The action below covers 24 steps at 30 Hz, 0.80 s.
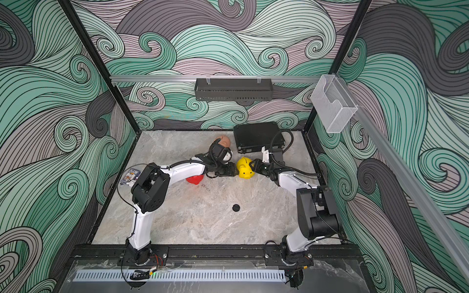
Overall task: Close piggy banks
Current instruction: Move the piggy bank to the center of the board.
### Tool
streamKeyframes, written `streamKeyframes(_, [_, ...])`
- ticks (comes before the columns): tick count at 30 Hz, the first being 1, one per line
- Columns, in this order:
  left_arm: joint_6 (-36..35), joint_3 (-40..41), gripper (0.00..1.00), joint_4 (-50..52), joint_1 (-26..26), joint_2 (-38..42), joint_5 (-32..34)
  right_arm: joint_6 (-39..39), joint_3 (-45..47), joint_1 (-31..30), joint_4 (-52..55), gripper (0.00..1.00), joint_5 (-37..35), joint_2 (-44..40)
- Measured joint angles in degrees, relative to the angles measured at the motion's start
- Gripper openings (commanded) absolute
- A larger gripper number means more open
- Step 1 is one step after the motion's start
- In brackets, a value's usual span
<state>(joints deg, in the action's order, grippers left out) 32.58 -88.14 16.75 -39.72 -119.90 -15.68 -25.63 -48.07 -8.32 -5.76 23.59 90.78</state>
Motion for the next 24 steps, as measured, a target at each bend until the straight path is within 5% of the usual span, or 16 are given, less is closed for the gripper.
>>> streamKeyframes(9, [0.02, 0.68, 0.56, -0.02, 0.9, 0.04, 0.0, 0.11, 0.0, 0.46, -0.2, 0.43, 0.66, 0.22])
streamKeyframes(24, [0.17, 1.18, 0.56, -0.02, 1.09, 0.07, -0.02, 0.09, 2.38, 1.22, -2.64, 0.62, 1.57, -0.42])
